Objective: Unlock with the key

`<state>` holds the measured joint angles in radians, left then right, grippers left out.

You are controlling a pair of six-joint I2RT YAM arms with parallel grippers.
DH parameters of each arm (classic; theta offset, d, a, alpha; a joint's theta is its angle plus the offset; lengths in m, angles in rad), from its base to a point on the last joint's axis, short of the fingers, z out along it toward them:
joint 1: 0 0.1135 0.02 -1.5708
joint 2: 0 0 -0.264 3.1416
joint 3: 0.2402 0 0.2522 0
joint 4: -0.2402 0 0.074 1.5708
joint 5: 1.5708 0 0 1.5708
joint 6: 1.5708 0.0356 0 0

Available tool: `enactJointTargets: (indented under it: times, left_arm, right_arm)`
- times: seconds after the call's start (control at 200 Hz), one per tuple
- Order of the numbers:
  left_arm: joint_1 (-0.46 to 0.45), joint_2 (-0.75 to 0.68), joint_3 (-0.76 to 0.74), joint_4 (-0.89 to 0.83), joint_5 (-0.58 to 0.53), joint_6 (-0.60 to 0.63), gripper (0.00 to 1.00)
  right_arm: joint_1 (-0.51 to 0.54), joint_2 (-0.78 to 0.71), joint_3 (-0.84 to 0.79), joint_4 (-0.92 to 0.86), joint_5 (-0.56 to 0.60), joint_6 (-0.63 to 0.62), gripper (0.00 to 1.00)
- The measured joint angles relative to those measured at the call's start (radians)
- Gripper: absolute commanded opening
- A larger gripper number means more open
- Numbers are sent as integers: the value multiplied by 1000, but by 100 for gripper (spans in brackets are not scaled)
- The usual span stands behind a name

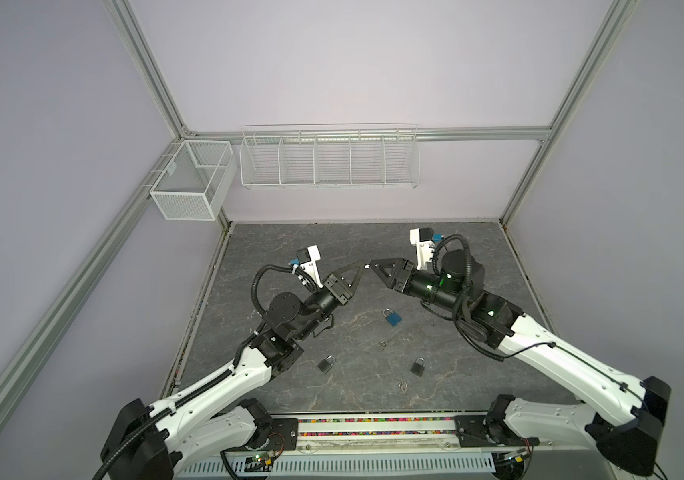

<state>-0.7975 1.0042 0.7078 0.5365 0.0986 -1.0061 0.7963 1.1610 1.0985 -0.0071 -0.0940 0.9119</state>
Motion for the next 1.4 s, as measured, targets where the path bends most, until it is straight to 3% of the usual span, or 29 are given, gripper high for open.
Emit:
enactJointTargets:
  times: [0.175, 0.36, 0.655, 0.925, 1.399]
  left_arm:
    - [97, -34, 204, -352, 114, 165, 0]
    - [130, -9, 346, -667, 218, 353, 0]
    - [131, 61, 459, -922, 376, 562, 0]
    - [131, 113, 524, -985, 478, 653, 0]
    - [131, 165, 585, -1066, 531, 735, 0]
  right_arm:
    - [-129, -19, 4, -5, -176, -93, 77]
    - [-222, -16, -8, -2, -414, -183, 76]
    - [-232, -14, -101, 59, -661, -304, 72]
    - [-189, -6, -111, 126, -720, -397, 56]
    - [-166, 22, -123, 161, -731, -500, 58]
